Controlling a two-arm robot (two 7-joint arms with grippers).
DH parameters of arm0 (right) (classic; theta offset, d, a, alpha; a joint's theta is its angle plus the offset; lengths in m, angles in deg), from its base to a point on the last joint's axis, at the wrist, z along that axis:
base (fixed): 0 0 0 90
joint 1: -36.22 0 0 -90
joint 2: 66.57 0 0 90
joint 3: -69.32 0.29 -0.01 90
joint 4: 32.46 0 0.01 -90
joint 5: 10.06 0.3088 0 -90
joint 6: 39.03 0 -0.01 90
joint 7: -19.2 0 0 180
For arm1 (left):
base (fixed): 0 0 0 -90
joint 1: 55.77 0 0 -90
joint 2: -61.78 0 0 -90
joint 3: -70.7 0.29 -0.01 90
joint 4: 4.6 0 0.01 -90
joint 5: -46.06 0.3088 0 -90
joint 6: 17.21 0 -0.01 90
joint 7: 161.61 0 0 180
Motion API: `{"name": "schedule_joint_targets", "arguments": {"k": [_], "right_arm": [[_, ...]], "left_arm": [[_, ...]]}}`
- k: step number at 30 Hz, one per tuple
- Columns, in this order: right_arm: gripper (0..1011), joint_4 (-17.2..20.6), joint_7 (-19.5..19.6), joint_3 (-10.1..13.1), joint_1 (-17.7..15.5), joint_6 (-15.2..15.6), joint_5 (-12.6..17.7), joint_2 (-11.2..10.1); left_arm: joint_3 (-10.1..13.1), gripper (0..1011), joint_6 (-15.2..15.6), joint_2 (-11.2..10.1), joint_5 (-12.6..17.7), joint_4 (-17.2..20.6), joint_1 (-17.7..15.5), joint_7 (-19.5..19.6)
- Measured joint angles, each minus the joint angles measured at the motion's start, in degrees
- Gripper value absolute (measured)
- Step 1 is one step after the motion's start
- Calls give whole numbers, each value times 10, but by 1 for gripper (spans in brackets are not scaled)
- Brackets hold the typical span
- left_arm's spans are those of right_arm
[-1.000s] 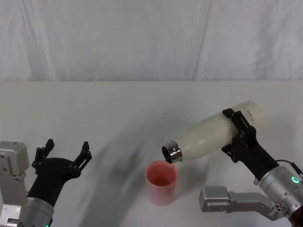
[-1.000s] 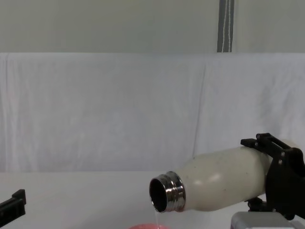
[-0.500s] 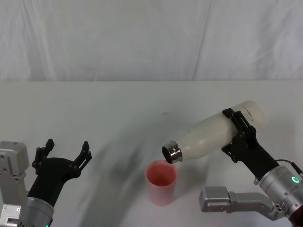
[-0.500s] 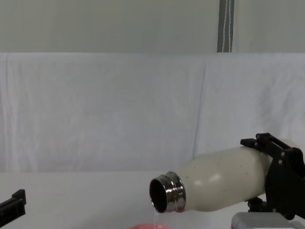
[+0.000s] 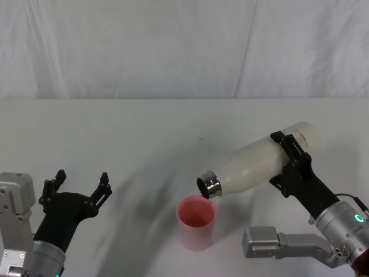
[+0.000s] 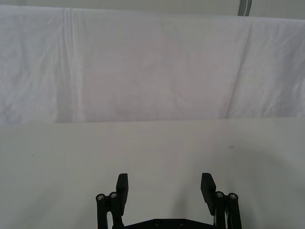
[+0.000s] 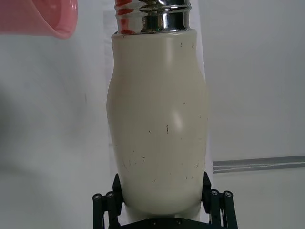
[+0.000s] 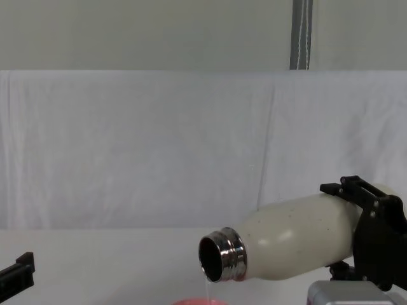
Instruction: Grasp the thermos with one hand and pour water into the cup lid.
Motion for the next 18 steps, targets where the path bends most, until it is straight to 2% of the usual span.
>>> {"name": "schedule_joint_targets", "arguments": {"k": [18], "right_arm": [[951,0,0,-1,0,0,-1,-1]], "left_arm": [[0,1001,0,0,0,0,0,0]]}}
